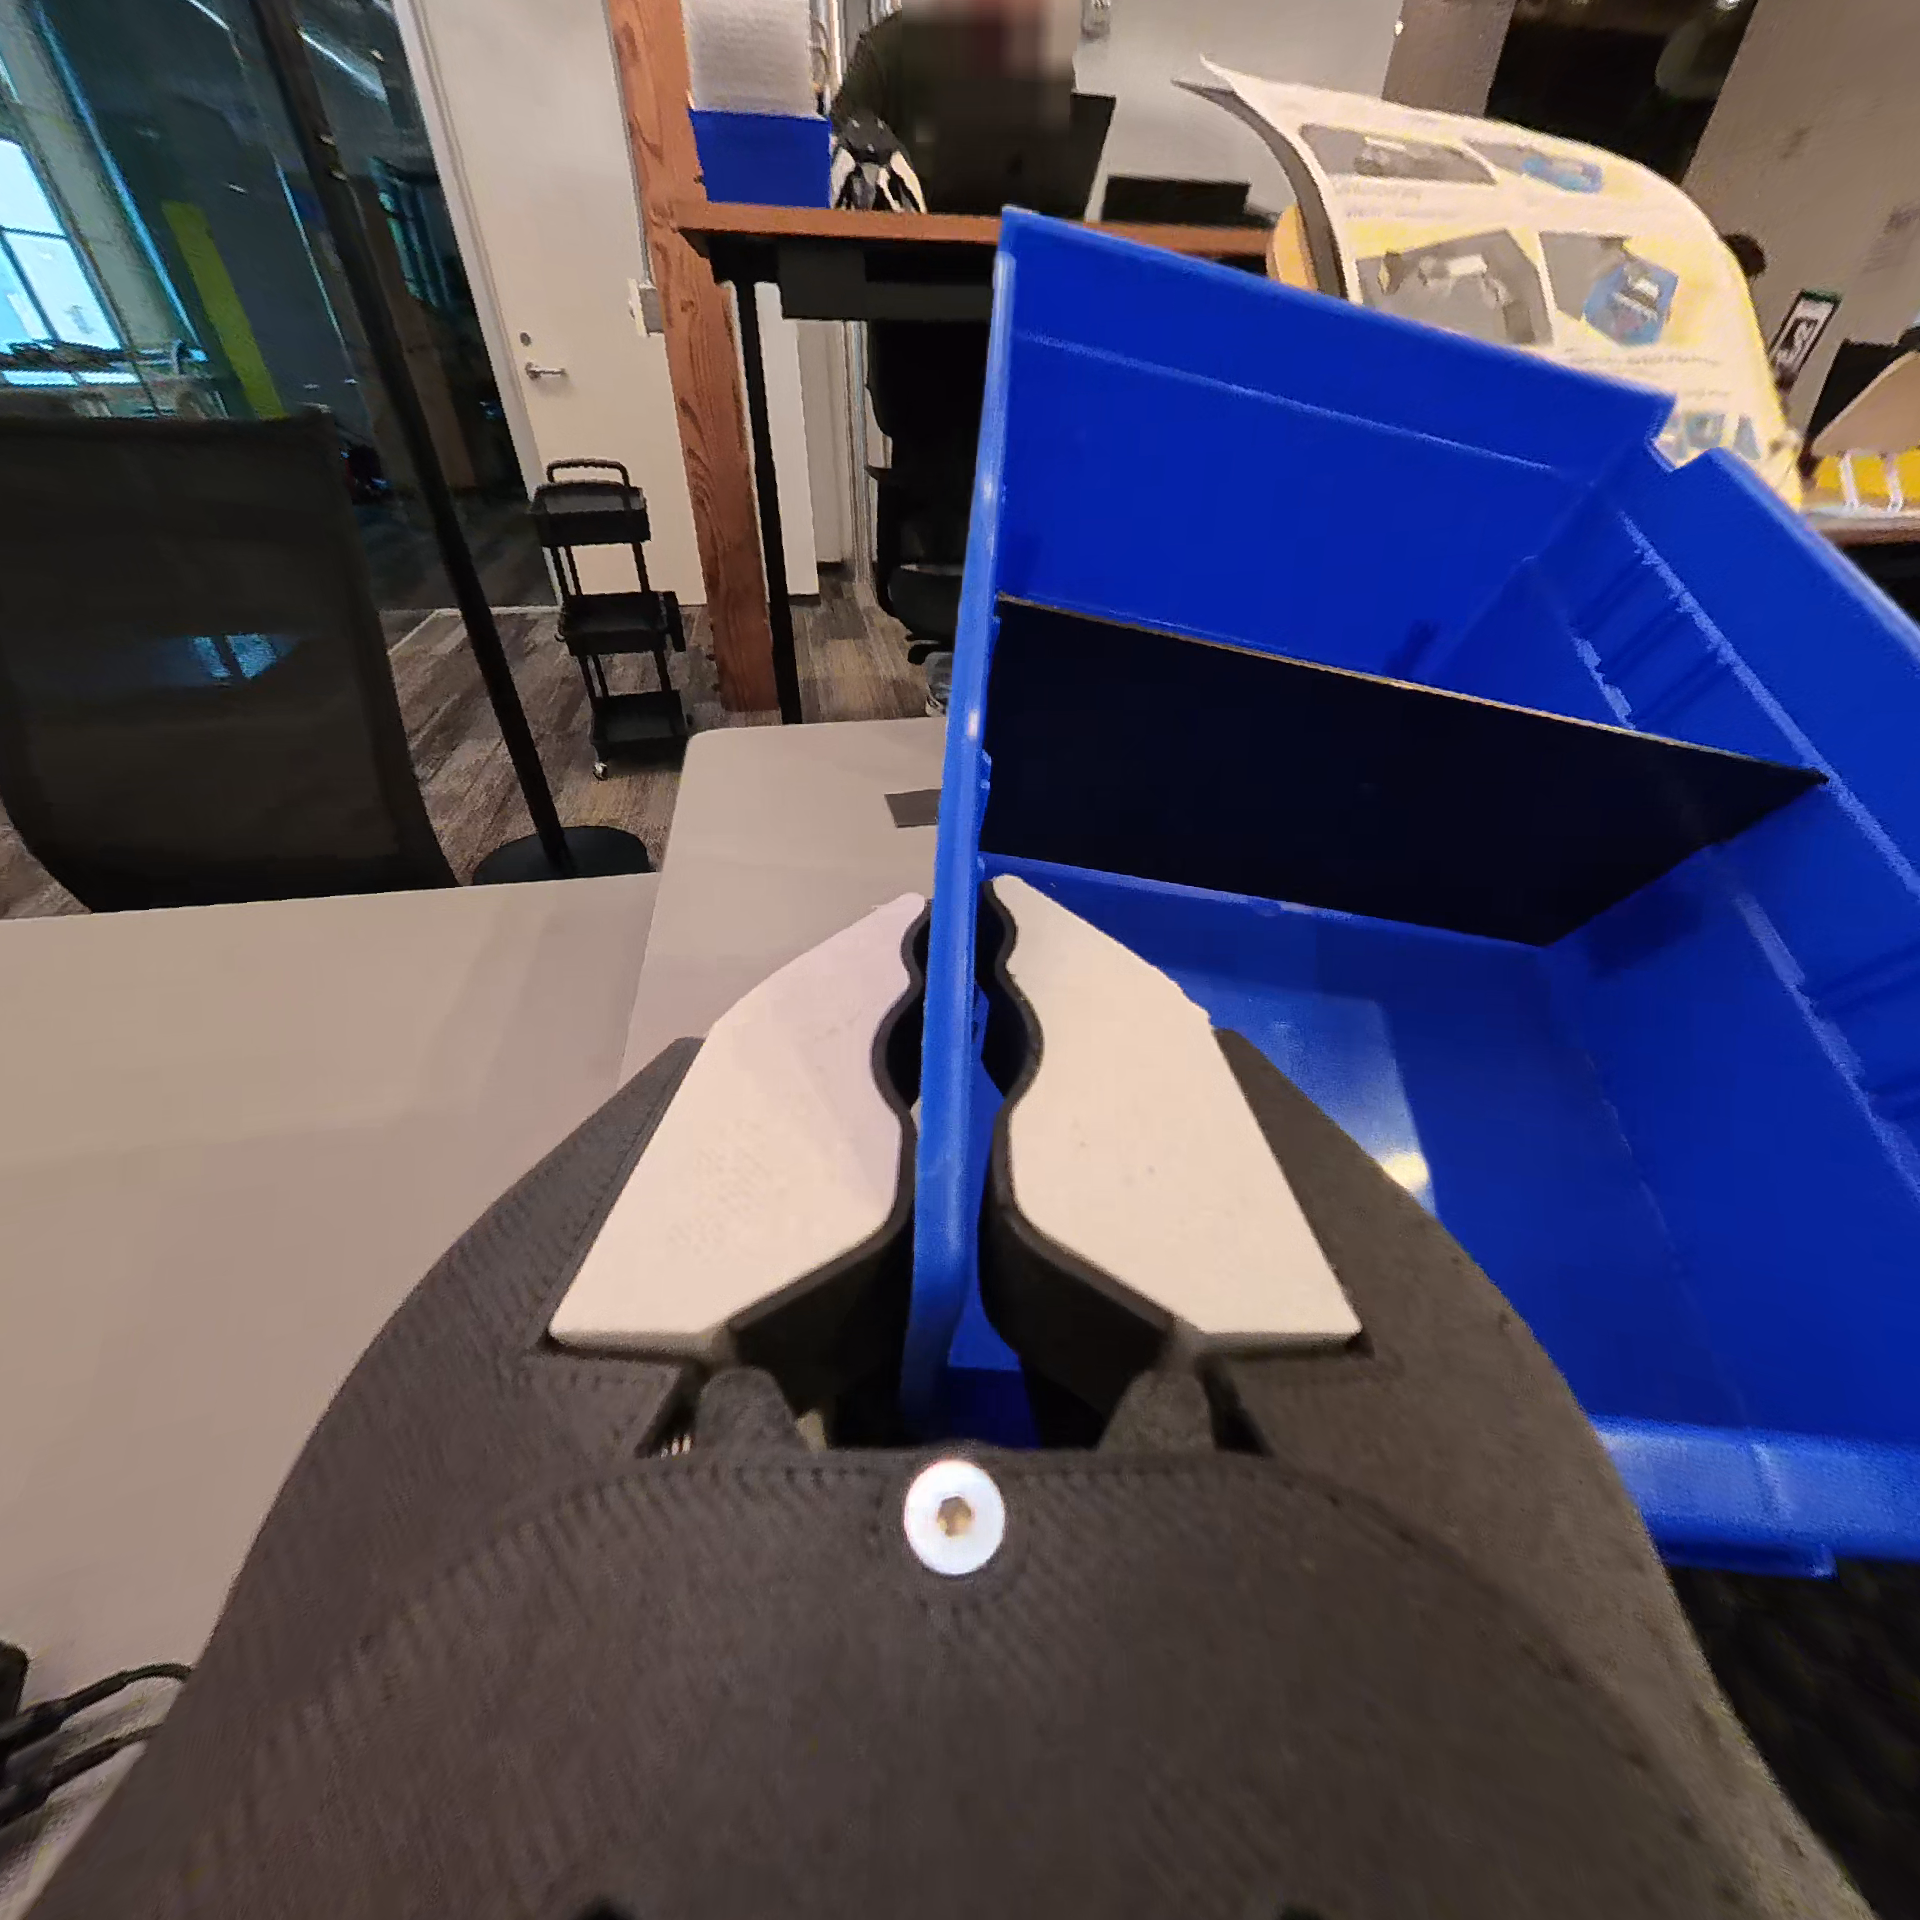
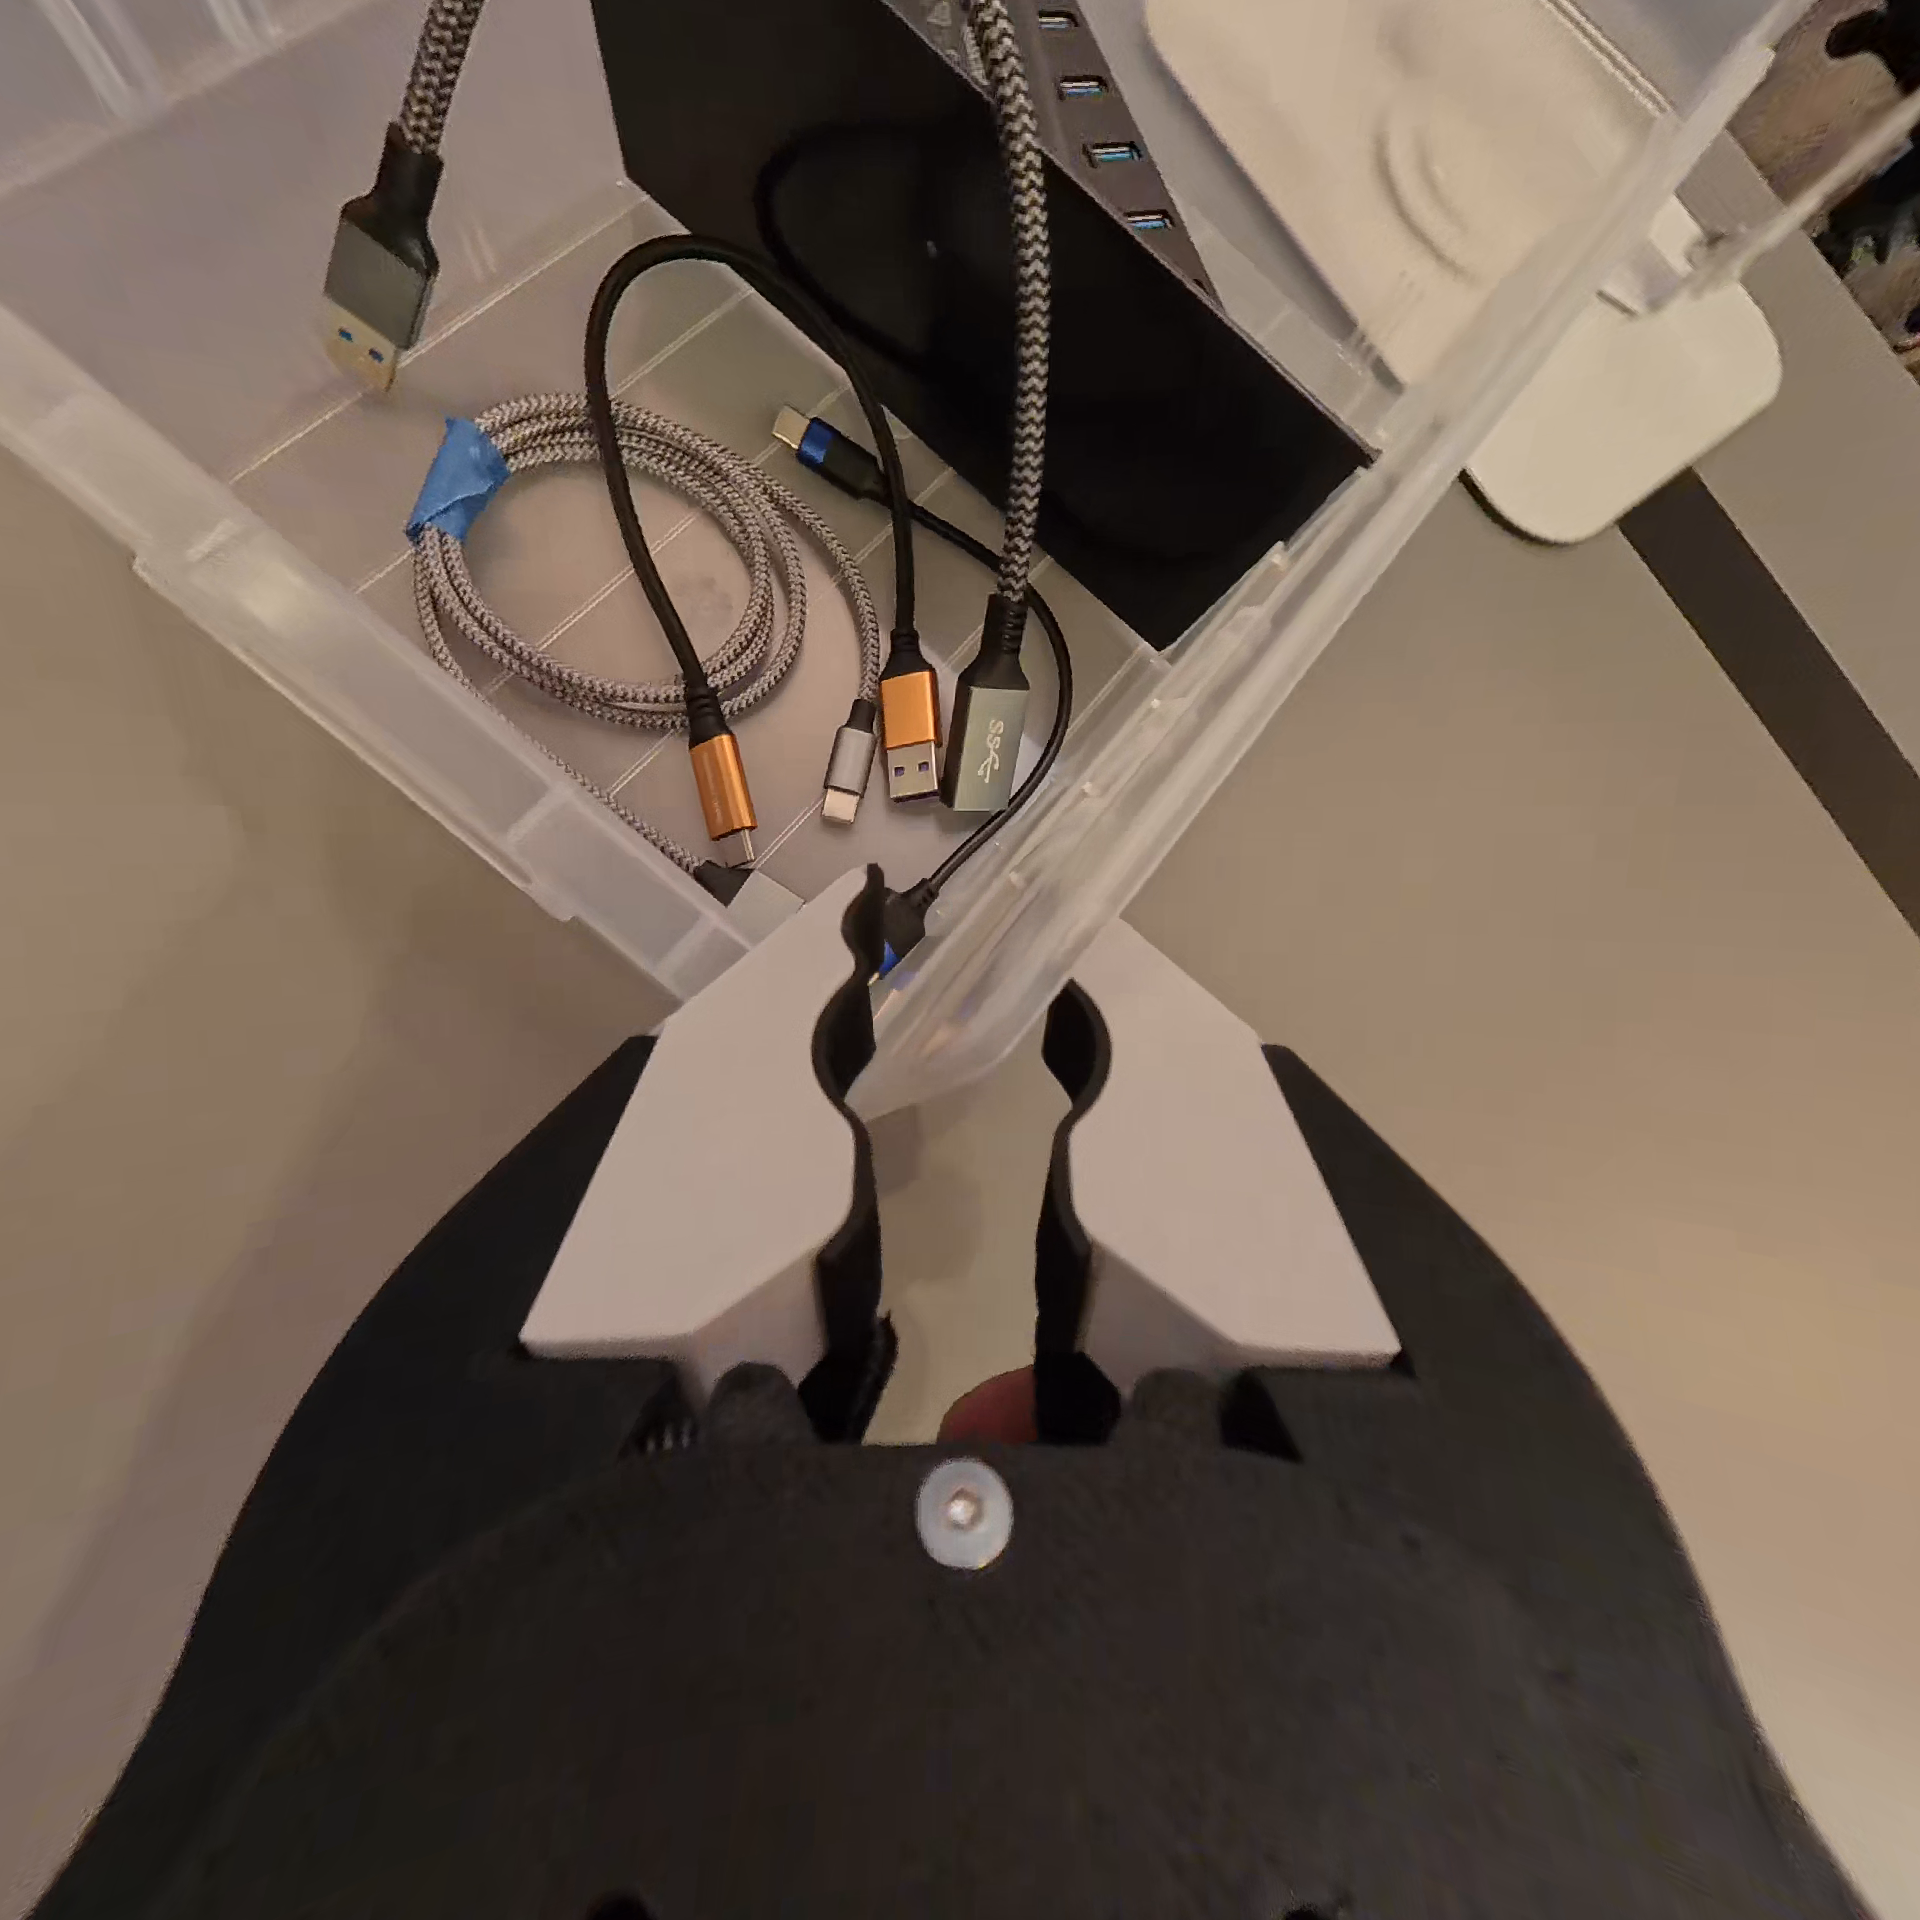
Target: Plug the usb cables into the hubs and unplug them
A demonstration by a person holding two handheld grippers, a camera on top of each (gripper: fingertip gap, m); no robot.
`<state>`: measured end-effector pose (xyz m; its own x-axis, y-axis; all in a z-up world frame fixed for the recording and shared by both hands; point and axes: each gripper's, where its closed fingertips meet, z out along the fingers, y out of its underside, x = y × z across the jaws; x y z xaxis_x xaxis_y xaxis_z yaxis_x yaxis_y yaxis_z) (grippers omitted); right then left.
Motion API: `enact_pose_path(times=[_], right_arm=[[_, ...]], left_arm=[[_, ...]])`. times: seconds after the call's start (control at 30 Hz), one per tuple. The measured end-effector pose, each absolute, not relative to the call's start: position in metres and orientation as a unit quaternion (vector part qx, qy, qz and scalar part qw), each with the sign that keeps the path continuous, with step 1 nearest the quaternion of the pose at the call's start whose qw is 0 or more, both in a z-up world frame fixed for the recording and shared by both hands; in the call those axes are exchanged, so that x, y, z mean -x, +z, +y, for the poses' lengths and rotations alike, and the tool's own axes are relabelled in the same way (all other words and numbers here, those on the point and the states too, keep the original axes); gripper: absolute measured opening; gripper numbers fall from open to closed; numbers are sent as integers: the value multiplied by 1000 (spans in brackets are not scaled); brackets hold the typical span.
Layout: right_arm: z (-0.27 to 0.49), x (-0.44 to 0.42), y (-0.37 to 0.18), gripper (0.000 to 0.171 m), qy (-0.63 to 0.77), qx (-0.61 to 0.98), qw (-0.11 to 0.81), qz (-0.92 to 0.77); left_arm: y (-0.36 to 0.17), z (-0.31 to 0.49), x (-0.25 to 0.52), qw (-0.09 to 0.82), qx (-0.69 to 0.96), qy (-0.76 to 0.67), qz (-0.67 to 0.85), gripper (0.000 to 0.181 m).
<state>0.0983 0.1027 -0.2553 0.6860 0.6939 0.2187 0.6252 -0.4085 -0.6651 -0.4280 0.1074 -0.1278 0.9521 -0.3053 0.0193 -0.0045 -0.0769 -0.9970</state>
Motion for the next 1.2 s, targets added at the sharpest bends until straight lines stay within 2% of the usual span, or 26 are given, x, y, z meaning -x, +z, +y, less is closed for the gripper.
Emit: enact_pose_path(times=[0.77, 1.0, 1.2], right_arm=[[132, 84, -255, 30, 84, 795, 364, -478], [124, 146, -252, 45, 123, 782, 359, -495], [121, 183, -250, 48, 147, 780, 362, -489]], left_arm=[[-78, 82, 477, 721, 684, -96, 55, 6], [-69, 75, 495, 732, 675, -84, 40, 5], [-64, 71, 502, 736, 671, -82, 37, 6]])
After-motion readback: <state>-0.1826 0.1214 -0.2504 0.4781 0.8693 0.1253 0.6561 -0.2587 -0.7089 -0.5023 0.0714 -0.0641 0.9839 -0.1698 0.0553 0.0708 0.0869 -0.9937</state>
